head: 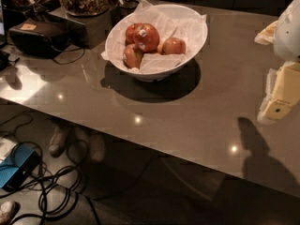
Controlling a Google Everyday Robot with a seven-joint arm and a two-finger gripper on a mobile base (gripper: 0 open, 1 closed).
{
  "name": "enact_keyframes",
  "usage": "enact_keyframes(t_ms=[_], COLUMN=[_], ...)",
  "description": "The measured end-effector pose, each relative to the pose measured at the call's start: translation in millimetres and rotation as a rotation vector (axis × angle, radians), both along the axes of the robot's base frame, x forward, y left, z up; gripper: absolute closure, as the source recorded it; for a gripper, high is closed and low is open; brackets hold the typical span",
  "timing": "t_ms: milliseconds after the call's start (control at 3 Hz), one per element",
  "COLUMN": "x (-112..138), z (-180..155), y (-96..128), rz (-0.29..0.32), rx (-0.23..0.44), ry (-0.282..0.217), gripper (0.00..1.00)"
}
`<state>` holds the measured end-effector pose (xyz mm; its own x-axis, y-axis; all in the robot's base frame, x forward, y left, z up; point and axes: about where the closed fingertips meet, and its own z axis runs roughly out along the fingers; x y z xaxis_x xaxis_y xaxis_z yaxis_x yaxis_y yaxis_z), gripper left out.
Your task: Pick apple from white bowl
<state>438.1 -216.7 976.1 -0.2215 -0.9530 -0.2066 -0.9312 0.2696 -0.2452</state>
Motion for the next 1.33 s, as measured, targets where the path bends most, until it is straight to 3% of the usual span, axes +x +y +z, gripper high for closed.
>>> enact_keyframes(t_ms=[667, 1000, 1333], x=[3.5, 14.9, 34.4], z=[5.6, 17.9, 32.1], y=[7.1, 30.3, 70.7], rz=[-0.018, -0.022, 0.010], rx=[-0.008, -0.045, -0.092], ry=[0.003, 0.013, -0.016], gripper=[0.00, 0.00, 0.00])
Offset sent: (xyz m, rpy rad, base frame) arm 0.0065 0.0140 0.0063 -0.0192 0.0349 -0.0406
